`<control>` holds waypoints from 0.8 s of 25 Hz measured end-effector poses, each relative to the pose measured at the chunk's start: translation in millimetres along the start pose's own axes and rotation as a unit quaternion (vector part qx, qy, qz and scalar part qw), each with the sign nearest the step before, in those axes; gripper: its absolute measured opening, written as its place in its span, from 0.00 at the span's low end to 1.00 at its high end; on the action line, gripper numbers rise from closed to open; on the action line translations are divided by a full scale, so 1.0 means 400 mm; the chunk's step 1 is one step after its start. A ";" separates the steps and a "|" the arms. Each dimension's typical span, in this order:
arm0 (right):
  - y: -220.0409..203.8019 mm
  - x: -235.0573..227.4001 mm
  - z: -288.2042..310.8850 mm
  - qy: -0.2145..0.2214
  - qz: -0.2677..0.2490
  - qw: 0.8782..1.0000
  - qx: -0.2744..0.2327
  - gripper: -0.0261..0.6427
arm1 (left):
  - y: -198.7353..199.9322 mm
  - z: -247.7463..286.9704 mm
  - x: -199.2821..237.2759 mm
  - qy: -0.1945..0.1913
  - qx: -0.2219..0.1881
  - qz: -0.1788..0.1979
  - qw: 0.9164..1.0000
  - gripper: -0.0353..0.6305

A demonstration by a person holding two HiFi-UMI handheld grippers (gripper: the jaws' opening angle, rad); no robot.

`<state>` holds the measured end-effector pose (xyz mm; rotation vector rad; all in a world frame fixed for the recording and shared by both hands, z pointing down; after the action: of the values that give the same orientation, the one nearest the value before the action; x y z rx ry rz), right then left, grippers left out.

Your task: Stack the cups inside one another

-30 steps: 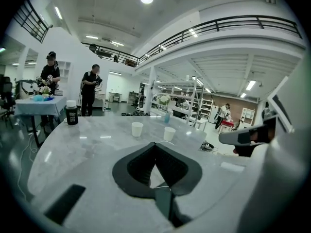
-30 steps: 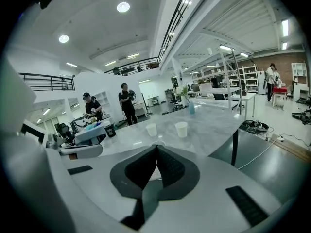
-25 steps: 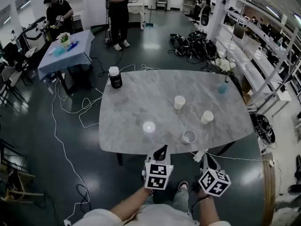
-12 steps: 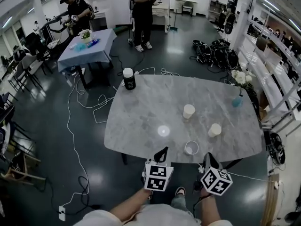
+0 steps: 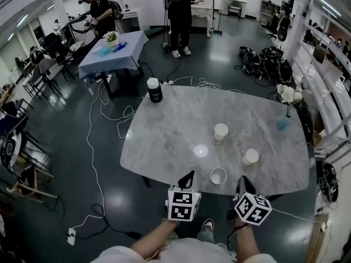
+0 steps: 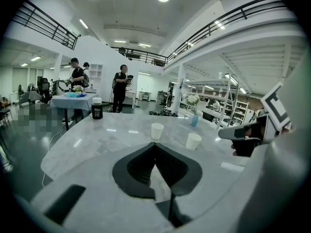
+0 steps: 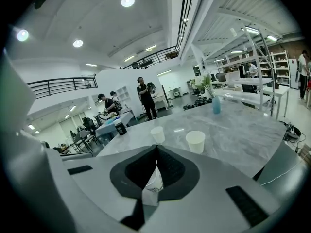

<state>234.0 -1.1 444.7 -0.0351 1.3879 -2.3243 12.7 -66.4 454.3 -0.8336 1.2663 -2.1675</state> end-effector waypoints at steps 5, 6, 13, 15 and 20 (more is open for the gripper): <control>-0.023 0.033 0.010 0.023 -0.013 1.000 0.012 0.05 | -0.016 -0.001 0.009 0.012 0.002 -0.008 1.000 0.04; -0.024 0.038 0.009 0.025 -0.012 1.000 0.011 0.05 | -0.018 -0.003 0.011 0.013 0.002 -0.010 1.000 0.04; -0.019 0.022 -0.009 0.018 0.001 1.000 0.003 0.05 | -0.013 -0.013 -0.002 0.010 0.003 0.001 1.000 0.04; -0.017 0.016 -0.010 0.014 0.005 1.000 0.000 0.05 | -0.014 -0.012 0.000 0.009 0.006 0.004 1.000 0.04; -0.018 -0.001 -0.006 -0.001 -0.005 1.000 -0.008 0.05 | -0.023 -0.007 0.001 0.008 0.013 0.005 1.000 0.04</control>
<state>231.2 4.0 449.7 -0.0491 1.4079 -2.3201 9.3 -61.0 461.3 -0.8010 1.2448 -2.1822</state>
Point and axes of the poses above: the fingertips, and each gripper's own axes: z forward along the fingers, x to its left, y out of its top, the point moved 7 cm from there along -z, backward along the fingers, and after that the axes turned 13 degrees about -y, right-handed, at the moved point
